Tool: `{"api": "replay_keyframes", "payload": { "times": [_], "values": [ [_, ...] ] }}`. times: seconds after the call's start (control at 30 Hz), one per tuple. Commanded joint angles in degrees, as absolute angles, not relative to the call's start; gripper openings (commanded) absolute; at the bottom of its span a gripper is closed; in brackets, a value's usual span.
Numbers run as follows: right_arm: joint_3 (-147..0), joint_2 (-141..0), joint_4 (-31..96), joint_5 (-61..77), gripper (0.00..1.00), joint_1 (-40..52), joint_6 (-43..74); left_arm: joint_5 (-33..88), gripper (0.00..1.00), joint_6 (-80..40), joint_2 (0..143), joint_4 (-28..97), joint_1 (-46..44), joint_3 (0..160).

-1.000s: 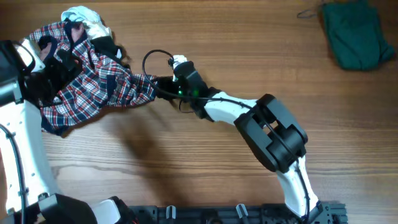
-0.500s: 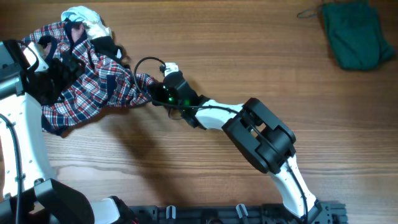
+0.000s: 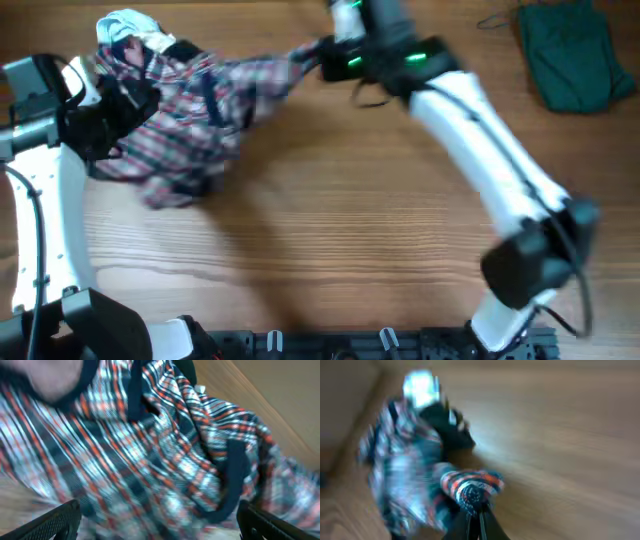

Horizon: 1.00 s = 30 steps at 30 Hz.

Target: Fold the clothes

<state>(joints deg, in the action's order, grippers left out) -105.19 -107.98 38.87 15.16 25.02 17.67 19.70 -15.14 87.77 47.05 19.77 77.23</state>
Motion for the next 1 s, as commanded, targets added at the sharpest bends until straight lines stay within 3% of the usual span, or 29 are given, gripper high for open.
{"api": "replay_keyframes", "payload": {
  "times": [0.0, 0.13, 0.33, 0.43, 0.67, 0.97],
  "values": [
    [-106.37, -101.1, 44.86, 18.57, 0.04, 19.4, 14.74, 26.11, 0.99, -10.17, 88.01, 44.16, 16.43, 77.91],
    [-106.37, -93.08, 51.11, 21.19, 0.04, 15.05, 5.56, 30.63, 1.0, -6.81, 86.78, 36.75, 10.5, 77.91],
    [-106.59, -89.23, 56.6, 22.68, 0.04, 7.29, 2.96, 30.55, 1.0, 3.27, 86.78, 36.64, 5.08, 77.91],
    [-107.13, -85.45, 56.58, 31.88, 0.04, 3.44, -1.74, 30.59, 0.99, 3.22, 86.78, 35.29, 5.08, 77.91],
    [-108.22, -81.93, 57.41, 35.7, 0.04, 3.31, -7.11, 30.35, 1.0, 4.29, 89.19, 34.46, 4.54, 77.91],
    [-108.22, -82.13, 58.35, 35.0, 0.04, 3.31, -7.14, 30.0, 0.93, 5.98, 104.79, 28.86, -7.35, 77.91]
  ]
}}
